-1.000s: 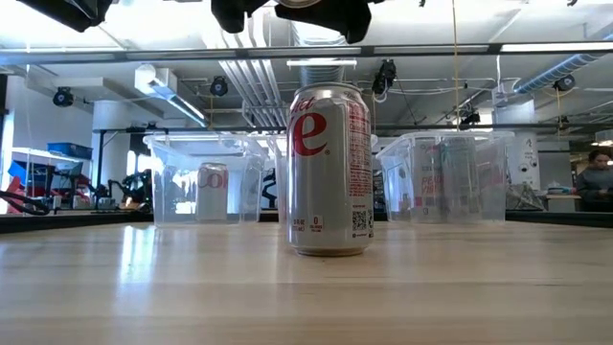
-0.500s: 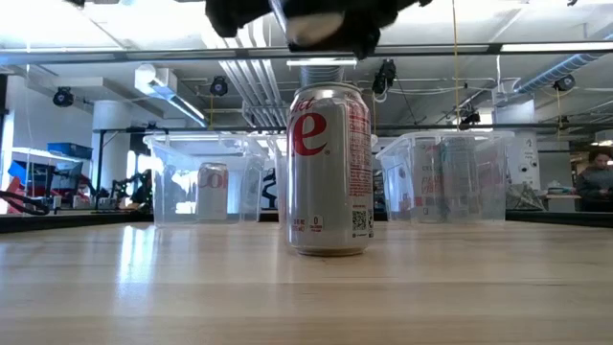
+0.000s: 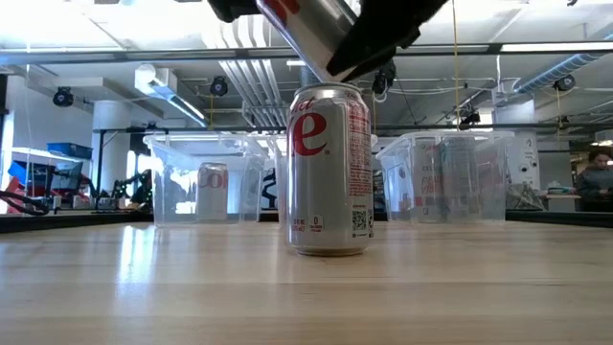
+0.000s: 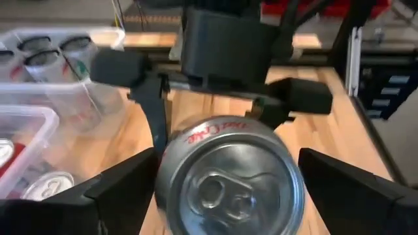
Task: Sort soda cans
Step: Put the bottom right red-silver soda can into the left transparent bin
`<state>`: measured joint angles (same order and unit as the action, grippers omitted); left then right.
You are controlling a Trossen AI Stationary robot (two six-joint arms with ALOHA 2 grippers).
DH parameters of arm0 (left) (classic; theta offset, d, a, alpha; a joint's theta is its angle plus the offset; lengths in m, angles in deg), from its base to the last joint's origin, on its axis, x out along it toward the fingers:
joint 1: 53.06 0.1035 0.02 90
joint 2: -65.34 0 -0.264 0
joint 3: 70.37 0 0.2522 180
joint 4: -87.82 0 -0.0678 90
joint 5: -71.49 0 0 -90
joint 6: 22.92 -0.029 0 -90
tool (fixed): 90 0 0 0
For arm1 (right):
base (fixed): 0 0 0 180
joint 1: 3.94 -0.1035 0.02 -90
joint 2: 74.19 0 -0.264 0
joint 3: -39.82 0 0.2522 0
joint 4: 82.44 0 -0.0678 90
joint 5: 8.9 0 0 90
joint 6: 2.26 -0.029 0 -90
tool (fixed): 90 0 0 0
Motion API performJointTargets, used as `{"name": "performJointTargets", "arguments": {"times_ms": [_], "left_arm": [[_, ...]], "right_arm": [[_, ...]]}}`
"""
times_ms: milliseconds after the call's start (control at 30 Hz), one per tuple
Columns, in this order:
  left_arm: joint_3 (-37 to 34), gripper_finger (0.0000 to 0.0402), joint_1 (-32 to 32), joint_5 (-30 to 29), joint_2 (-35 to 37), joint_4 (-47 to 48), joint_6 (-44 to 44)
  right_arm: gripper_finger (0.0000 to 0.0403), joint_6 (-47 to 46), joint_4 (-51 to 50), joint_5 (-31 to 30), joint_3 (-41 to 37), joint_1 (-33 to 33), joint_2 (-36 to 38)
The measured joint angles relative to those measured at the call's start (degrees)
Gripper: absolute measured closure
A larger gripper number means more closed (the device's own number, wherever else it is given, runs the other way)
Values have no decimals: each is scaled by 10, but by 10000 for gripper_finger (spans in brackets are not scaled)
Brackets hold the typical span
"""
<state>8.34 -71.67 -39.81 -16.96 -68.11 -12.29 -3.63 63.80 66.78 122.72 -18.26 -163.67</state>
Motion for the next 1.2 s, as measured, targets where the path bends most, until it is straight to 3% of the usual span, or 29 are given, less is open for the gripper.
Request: {"name": "performJointTargets", "arguments": {"times_ms": [567,933,1200], "left_arm": [[101,58,17,15,-39,175,10],[103,104,18,16,-46,183,4],[104,46,19,11,-46,186,-6]], "right_arm": [[104,1,-7,8,0,2,0],[103,-1,-7,6,-1,2,0],[104,-1,3,8,-1,1,1]]}}
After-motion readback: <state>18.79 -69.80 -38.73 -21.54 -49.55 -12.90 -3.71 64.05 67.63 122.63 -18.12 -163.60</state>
